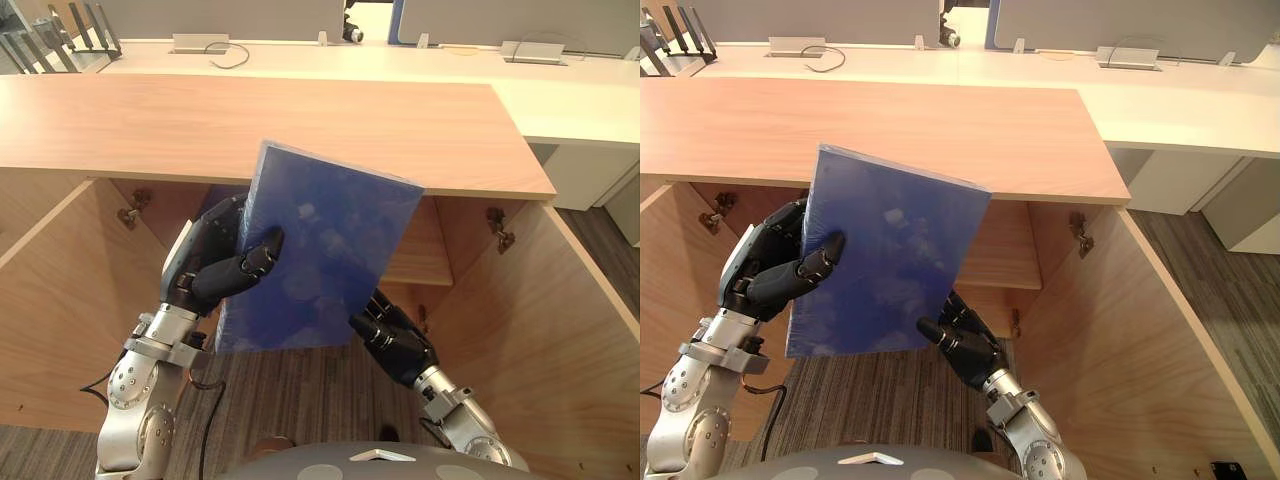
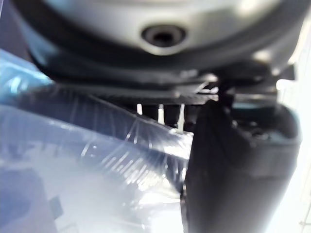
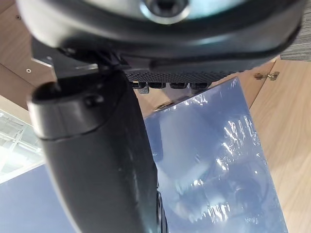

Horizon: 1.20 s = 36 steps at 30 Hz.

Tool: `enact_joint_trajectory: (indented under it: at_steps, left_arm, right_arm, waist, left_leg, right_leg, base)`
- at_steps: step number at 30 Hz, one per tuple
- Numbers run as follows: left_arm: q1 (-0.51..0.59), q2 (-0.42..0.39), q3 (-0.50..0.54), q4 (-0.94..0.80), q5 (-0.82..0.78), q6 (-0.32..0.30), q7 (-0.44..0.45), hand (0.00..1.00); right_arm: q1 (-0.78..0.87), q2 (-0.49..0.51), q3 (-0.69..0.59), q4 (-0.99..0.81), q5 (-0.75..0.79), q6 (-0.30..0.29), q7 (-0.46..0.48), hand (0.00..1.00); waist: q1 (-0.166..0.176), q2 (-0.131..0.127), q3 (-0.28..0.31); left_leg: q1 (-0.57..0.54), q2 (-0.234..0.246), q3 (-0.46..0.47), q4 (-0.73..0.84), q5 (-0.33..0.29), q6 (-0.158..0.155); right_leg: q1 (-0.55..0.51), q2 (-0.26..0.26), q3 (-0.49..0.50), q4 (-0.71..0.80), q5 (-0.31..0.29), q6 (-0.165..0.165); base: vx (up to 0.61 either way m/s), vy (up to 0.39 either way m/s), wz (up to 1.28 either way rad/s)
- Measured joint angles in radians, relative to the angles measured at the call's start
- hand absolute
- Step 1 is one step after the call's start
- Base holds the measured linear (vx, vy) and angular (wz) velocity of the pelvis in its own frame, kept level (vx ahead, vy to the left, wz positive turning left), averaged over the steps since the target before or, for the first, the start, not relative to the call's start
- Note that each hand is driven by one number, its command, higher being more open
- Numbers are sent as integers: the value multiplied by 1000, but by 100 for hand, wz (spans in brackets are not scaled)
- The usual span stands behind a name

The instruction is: Walk over to the cabinet, pick up the folder, carry it to the office cabinet, place the folder inside the office cabinet, then close the office cabinet door

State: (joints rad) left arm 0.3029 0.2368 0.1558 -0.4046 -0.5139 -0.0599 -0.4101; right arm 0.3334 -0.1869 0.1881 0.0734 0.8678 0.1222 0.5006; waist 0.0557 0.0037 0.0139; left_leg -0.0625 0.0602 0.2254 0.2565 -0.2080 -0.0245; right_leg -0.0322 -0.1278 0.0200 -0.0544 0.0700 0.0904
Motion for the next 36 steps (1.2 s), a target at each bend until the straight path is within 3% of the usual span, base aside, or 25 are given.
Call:
enact_joint_trajectory:
  at_steps: [8,16,20,21,27,36]
  left_arm:
    - [-8,39,-27,0,-33,0,-11,0]
    - [-21,96,-66,-34,-38,-1,-22,0]
    - [-21,95,-72,-38,-64,-11,-38,0]
    - [-21,95,-72,-38,-75,-16,-38,0]
    - [7,104,-77,-39,-150,-54,-39,0]
    - [102,128,-83,-23,-365,-67,-36,0]
  right_arm:
    - [-96,-26,67,90,-22,-25,-9,100]
    - [-169,-89,111,88,-78,-22,-35,100]
    - [-191,-91,101,78,-79,-22,-57,100]
    - [-195,-91,95,68,-80,-22,-61,0]
    - [-228,-92,88,19,-135,-22,-124,0]
    - [-234,-170,103,-78,-144,-23,-123,0]
  waist:
    - [20,-5,1]
    - [40,-37,6]
    - [43,-40,5]
    - [48,-40,5]
    - [52,-42,5]
    - [54,-42,3]
  left_leg:
    - [0,-3,-10,-9,12,1]
    - [0,-11,-30,-19,25,4]
    - [0,-16,-33,-19,27,7]
    - [0,-17,-33,-18,28,7]
    - [0,-16,-39,-15,28,6]
    - [-4,-15,-38,-15,27,4]
  right_leg:
    - [0,0,-4,-1,-1,-1]
    - [6,-4,-19,-1,0,-1]
    - [8,-9,-22,1,0,0]
    - [8,-9,-23,2,0,0]
    - [13,-9,-29,2,0,0]
    - [15,-8,-29,1,2,2]
  base:
    - [-14,-11,2]
    - [-25,-14,6]
    - [-36,7,3]
    - [-38,-2,1]
    - [-26,-9,3]
    - [0,0,0]
